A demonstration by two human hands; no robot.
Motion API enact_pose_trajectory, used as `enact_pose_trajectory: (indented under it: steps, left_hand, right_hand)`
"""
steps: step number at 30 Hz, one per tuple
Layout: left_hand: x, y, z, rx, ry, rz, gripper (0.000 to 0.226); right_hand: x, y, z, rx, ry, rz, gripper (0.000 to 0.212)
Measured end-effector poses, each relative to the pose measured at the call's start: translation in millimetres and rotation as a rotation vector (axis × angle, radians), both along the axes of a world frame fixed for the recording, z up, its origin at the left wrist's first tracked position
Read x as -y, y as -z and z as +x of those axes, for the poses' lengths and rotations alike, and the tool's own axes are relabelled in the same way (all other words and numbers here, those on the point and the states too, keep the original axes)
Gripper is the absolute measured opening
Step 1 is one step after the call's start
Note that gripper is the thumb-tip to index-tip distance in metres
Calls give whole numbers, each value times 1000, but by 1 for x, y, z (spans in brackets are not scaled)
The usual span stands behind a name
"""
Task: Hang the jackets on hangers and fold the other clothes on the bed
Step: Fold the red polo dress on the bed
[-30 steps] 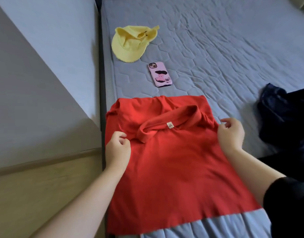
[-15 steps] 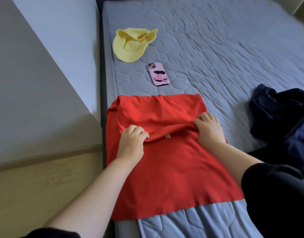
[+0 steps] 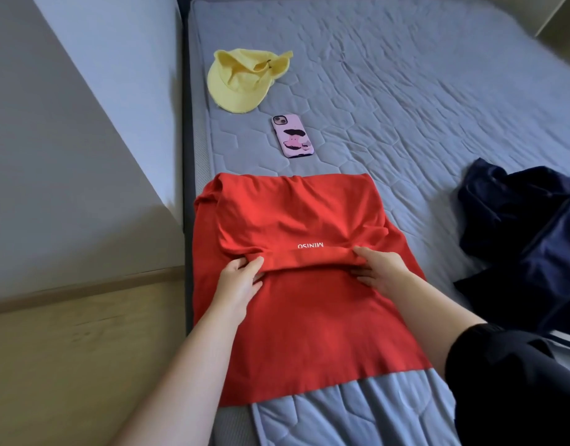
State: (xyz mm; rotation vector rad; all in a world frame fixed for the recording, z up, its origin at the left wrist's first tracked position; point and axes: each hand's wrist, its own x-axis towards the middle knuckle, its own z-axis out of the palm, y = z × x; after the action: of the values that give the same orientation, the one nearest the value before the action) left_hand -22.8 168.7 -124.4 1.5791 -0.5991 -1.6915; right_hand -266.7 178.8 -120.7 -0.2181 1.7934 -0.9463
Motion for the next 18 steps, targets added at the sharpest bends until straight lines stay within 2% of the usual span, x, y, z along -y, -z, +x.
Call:
enact_pose_trajectory:
  steps: [2, 6, 10, 13, 18]
  left_hand:
    - [1, 0, -1, -45, -46, 28, 35]
    - [9, 3, -5, -145, -80, 75, 19]
    - [13, 7, -11, -38, -74, 14, 33]
    - [13, 8, -14, 6, -77, -27, 31]
    - [14, 5, -18, -285, -214, 94, 12]
  right_hand:
    - [2, 2, 2, 59, 24, -20, 25]
    - [0, 2, 5, 58, 13, -67, 10]
    - [-1, -5, 4, 19, -75, -94, 11]
    - [2, -10, 2, -53, -115, -137, 11]
    - [8, -17, -1, 67, -31, -245, 8]
